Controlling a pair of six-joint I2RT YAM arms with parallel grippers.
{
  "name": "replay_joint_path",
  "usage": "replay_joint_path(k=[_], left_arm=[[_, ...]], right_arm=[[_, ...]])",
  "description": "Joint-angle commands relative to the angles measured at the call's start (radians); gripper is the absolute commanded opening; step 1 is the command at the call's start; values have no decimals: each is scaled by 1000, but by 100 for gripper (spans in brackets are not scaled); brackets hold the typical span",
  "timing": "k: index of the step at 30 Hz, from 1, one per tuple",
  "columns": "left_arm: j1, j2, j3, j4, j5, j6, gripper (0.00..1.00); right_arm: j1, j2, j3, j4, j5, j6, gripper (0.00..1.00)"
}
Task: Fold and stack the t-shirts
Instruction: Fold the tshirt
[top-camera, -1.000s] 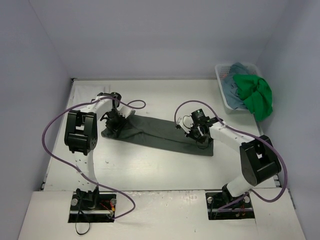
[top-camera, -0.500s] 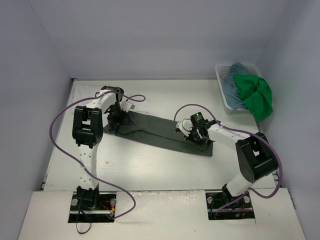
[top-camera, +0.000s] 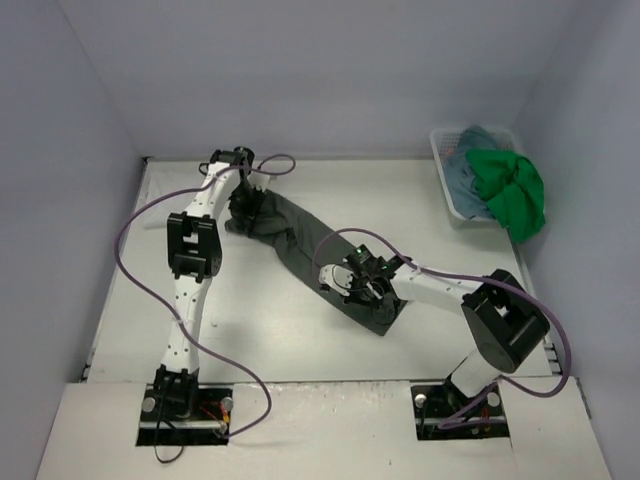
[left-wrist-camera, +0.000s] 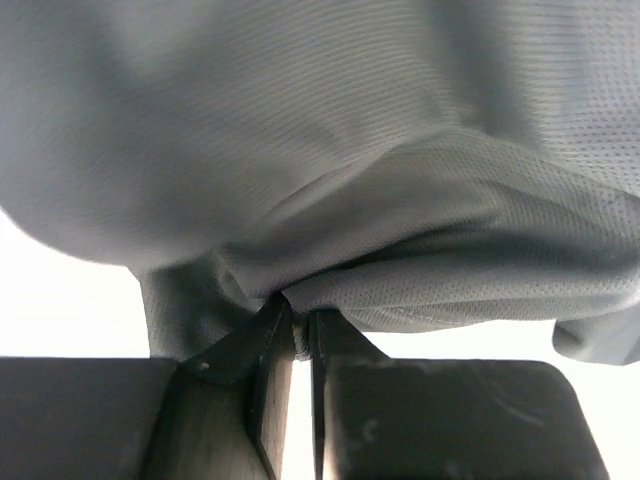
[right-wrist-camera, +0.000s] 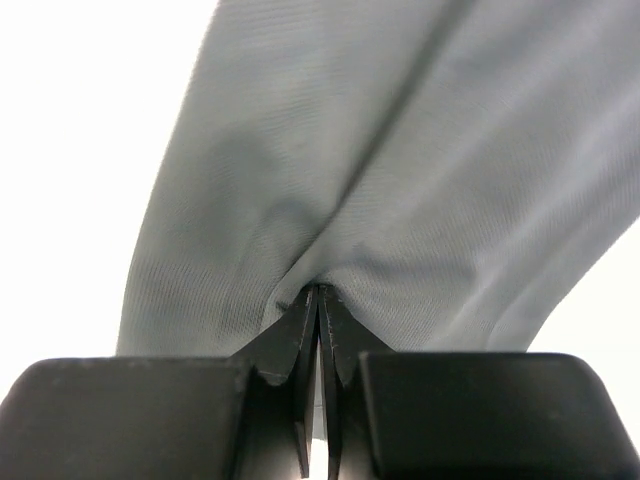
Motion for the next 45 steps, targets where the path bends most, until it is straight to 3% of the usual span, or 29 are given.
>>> replay_joint_path(k=[1, 4, 5, 14, 25, 27, 29, 32, 41, 45], left_arm=[[-14, 98, 125, 84, 19, -55, 14], [-27, 144, 227, 93, -54, -84, 27], [-31, 150, 239, 104, -61, -102, 36], [-100, 196, 343, 145, -80, -121, 68], [-136, 238, 399, 167, -250, -129, 71], [-122, 206, 388, 185, -259, -133, 71], [-114, 174, 383, 205, -286, -135, 72], [-104, 132, 382, 214, -331, -129, 72], [-99, -15, 310, 234, -377, -95, 73], [-100, -50, 296, 229, -368, -87, 73]], right_arm=[[97, 35, -10, -122, -111, 75, 0], [181, 45, 7, -142, -105, 93, 0], [201, 45, 11, -148, -105, 98, 0], [421, 80, 111, -160, -136, 163, 0], [448, 103, 196, -157, -90, 149, 0], [438, 77, 196, -156, -88, 153, 8], [435, 62, 196, -157, -65, 161, 29], [431, 25, 194, -160, -29, 173, 35], [395, -96, 217, -176, 22, 183, 39], [373, -98, 219, -179, 19, 172, 31]])
